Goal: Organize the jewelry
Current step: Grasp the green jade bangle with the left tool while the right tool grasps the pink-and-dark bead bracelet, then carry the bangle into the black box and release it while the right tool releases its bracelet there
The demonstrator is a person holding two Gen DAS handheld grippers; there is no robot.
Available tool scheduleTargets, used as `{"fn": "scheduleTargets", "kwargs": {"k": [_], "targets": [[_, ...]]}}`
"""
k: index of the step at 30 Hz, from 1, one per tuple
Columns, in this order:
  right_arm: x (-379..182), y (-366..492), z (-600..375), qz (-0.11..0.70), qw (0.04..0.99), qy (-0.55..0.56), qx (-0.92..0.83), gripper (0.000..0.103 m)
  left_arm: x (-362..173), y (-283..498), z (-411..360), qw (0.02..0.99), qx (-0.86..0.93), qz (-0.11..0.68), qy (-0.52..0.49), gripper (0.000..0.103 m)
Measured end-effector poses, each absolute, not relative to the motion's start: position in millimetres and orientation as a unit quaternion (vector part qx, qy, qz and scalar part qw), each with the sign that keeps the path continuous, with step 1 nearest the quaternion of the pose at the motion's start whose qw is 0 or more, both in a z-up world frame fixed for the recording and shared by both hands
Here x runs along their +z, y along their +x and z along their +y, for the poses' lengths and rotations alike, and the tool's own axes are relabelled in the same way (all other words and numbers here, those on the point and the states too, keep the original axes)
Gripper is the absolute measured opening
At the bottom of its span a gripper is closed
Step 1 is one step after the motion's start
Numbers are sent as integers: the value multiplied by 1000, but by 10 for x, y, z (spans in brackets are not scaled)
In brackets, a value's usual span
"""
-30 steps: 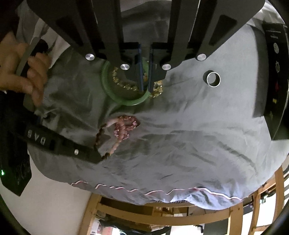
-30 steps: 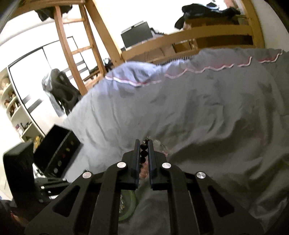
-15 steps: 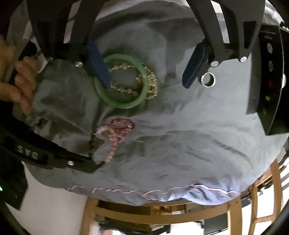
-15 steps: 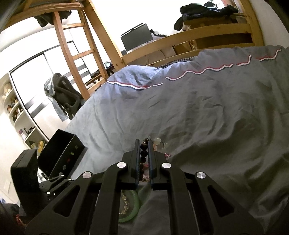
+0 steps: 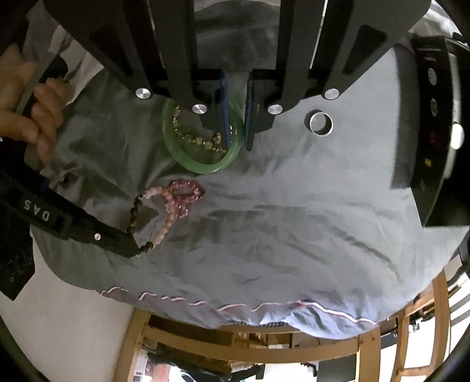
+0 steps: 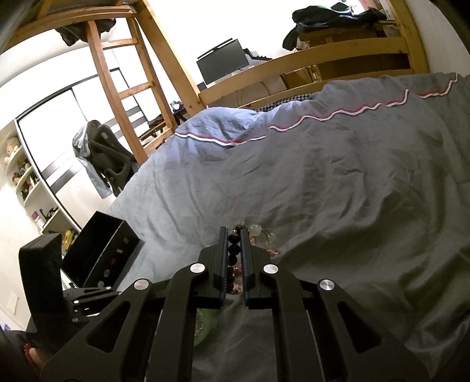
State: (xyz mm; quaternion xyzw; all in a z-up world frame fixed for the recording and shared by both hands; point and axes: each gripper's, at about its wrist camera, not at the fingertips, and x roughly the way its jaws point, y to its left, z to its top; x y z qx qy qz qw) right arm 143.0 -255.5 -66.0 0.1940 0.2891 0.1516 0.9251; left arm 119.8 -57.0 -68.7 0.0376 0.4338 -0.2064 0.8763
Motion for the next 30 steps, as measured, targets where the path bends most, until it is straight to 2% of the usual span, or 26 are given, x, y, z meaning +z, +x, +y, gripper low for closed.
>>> {"fn": "scheduleTargets", "kwargs": {"k": [10,30], "targets": [[-418,1247,-2552,273,920,214,181,9,-351,1102,-468,894,-195,402,25,10],[101,709,-2068,274,922,176,209,9,147,635,164,913,-145,381,10,11]]}}
